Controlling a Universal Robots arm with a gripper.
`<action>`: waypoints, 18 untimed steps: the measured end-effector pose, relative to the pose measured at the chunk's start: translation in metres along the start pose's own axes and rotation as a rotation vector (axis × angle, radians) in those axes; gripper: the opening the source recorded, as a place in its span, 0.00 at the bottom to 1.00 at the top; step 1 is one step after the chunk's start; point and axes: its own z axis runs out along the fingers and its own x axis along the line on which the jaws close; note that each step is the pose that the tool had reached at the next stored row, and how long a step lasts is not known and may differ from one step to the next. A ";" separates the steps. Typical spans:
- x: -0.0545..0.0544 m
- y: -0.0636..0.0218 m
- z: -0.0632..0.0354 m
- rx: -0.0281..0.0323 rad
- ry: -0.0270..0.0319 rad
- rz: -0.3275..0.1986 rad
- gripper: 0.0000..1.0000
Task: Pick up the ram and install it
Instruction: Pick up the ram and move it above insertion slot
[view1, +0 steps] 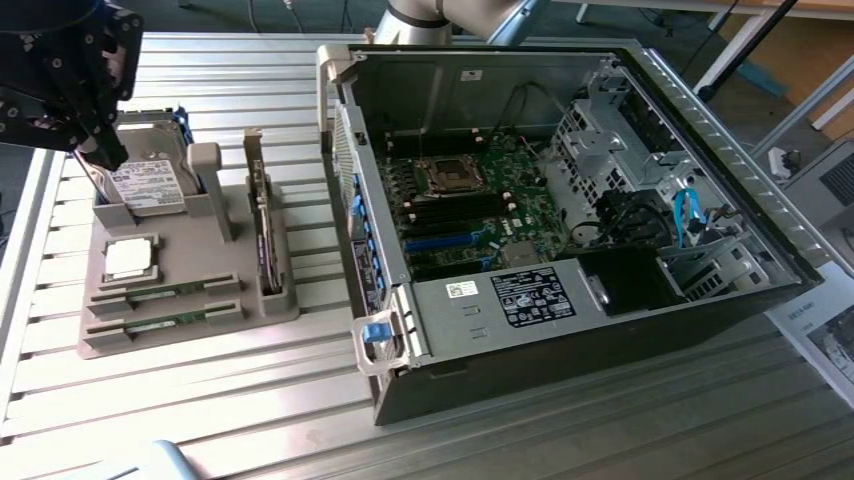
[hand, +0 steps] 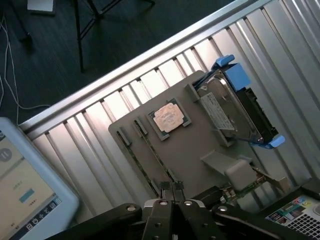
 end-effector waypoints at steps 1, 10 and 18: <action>0.000 0.0000 0.0000 -0.0005 0.0009 -0.021 0.11; 0.000 0.0000 0.0000 -0.0044 0.0078 -0.177 0.11; 0.000 0.0000 0.0000 -0.0082 0.0148 -0.331 0.11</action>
